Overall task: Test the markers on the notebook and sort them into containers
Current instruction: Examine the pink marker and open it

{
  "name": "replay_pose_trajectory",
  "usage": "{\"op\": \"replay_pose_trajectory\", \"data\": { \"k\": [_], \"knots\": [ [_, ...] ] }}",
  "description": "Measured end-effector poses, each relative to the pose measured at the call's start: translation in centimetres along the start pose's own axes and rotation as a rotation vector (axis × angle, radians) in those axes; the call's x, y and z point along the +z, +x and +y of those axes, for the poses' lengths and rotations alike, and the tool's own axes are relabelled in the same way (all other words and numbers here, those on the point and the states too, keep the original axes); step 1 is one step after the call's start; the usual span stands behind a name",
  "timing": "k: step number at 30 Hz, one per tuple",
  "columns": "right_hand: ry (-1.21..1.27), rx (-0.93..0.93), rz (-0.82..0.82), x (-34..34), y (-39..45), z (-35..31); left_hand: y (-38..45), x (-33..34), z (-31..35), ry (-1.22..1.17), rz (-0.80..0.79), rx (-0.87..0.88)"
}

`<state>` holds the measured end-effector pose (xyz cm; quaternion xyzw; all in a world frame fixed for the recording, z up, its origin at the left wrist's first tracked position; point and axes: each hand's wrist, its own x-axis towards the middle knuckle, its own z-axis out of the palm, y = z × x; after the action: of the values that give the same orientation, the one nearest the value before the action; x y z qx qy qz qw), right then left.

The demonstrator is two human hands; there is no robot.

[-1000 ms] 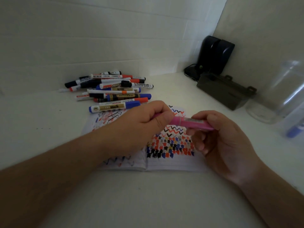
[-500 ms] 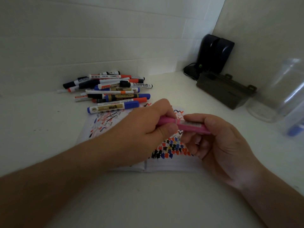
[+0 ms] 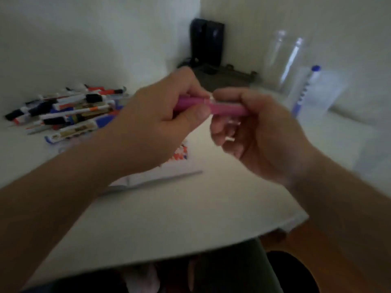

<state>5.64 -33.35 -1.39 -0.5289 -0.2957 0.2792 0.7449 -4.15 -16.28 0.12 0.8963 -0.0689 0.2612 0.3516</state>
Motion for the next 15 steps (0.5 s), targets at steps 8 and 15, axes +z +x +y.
{"op": "replay_pose_trajectory", "data": {
  "k": [8, 15],
  "knots": [
    [-0.114, -0.097, 0.542, -13.4, -22.2, -1.7, -7.0, 19.0, 13.7, -0.573, -0.490, -0.113],
    [0.231, 0.655, 1.081, -22.4, -36.0, 19.6, -13.0, 37.1, 7.0, -0.304, -1.110, -0.593]
  ]
}}
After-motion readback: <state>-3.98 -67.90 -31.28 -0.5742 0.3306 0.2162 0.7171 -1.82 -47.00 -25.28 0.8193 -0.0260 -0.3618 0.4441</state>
